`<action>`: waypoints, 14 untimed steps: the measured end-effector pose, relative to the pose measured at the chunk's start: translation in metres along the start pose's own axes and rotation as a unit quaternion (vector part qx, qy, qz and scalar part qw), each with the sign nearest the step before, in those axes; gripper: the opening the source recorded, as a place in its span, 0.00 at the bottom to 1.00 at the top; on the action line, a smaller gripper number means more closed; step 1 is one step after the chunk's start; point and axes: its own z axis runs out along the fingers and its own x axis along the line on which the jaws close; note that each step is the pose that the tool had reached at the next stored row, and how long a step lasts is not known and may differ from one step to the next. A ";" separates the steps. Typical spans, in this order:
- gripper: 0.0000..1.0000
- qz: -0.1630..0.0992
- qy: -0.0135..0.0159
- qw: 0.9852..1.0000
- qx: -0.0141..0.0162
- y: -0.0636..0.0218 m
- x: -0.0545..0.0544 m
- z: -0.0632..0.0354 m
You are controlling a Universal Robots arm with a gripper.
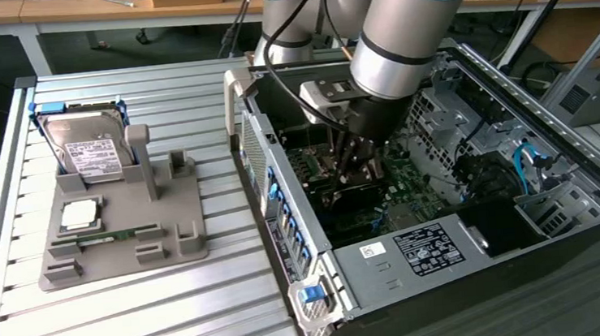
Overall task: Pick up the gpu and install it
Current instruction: 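Press down on the gpu until it lock into place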
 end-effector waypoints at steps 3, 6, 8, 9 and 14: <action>0.10 0.000 0.000 1.000 0.000 0.0020 0.000 0.0025; 0.10 0.000 0.000 1.000 0.000 0.0029 0.000 0.0051; 0.10 0.000 0.000 1.000 0.000 0.0031 0.000 0.0061; 0.10 0.000 0.000 1.000 0.000 0.0032 0.000 0.0067; 0.10 0.000 0.000 1.000 0.000 0.0049 0.000 0.0078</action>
